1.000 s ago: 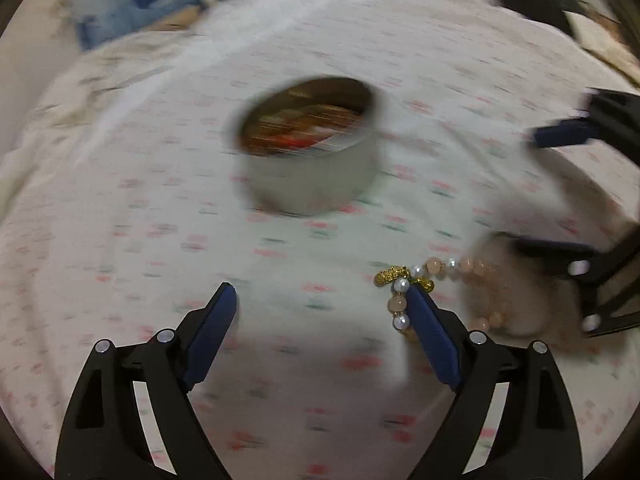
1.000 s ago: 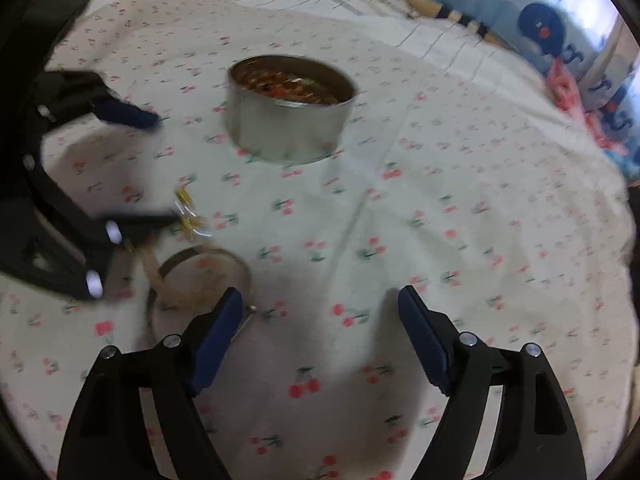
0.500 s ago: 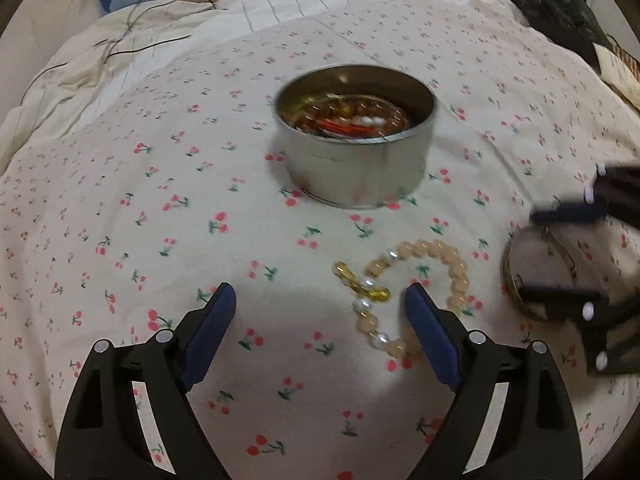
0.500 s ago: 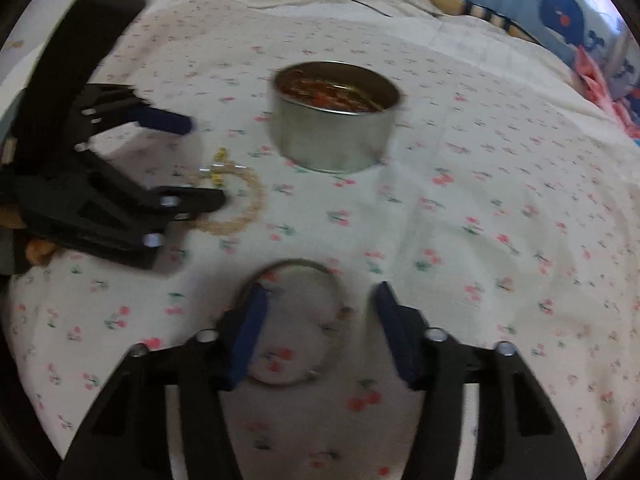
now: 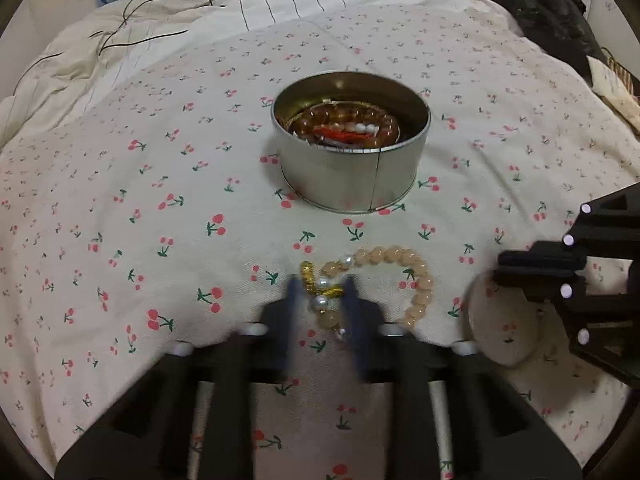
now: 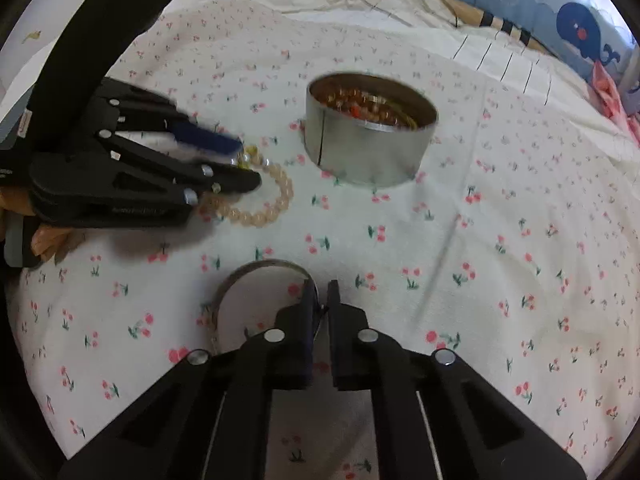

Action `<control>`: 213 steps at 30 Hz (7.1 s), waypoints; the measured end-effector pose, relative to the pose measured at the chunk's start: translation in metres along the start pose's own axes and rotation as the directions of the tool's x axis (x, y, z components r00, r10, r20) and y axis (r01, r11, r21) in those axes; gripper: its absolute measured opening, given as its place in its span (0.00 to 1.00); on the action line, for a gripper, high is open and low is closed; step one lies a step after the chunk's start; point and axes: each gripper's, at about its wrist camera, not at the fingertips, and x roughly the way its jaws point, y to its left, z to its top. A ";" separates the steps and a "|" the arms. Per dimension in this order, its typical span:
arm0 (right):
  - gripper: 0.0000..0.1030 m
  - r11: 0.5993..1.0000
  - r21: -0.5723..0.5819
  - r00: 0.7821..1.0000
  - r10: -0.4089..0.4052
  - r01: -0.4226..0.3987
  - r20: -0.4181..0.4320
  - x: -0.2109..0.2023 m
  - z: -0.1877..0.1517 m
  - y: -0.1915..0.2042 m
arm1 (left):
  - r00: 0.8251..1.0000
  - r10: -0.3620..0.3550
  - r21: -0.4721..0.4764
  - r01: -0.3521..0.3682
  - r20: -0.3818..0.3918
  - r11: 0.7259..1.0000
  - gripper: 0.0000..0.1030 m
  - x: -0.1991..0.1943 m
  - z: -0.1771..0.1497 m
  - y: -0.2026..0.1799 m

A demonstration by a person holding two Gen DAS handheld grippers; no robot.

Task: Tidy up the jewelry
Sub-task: 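Grasp the pearl bead bracelet with the left gripper while the right grasps the silver bangle, then carry the pearl bracelet and silver bangle over the silver tin, then lower both bracelets into the tin and open both grippers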

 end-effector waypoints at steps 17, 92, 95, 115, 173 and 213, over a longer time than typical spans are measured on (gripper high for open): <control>0.06 1.000 0.019 1.000 -0.010 0.010 -0.008 0.004 0.000 0.001 | 1.000 -0.023 -0.023 0.023 0.008 0.999 0.38 0.007 -0.002 -0.001; 0.04 0.983 0.179 0.996 -0.061 0.049 0.063 0.001 0.009 -0.036 | 0.994 -0.065 -0.160 0.080 0.092 0.984 0.06 -0.007 0.004 0.037; 0.08 0.983 0.181 0.999 -0.035 0.031 0.019 0.011 0.011 -0.039 | 0.997 -0.059 -0.162 0.065 0.041 0.985 0.09 0.005 0.001 0.040; 0.03 0.981 0.194 0.996 0.010 -0.027 0.088 -0.001 0.015 -0.034 | 0.996 -0.055 -0.099 0.061 0.070 0.993 0.06 -0.006 0.004 0.032; 0.06 0.977 0.212 0.949 -0.031 -0.038 0.313 -0.058 0.039 -0.038 | 0.984 -0.034 0.003 0.034 0.175 0.999 0.07 -0.054 0.035 0.009; 0.06 0.949 0.315 0.949 -0.077 -0.025 0.307 -0.036 0.073 -0.075 | 0.960 -0.238 -0.183 0.263 0.148 0.947 0.21 0.013 0.086 0.040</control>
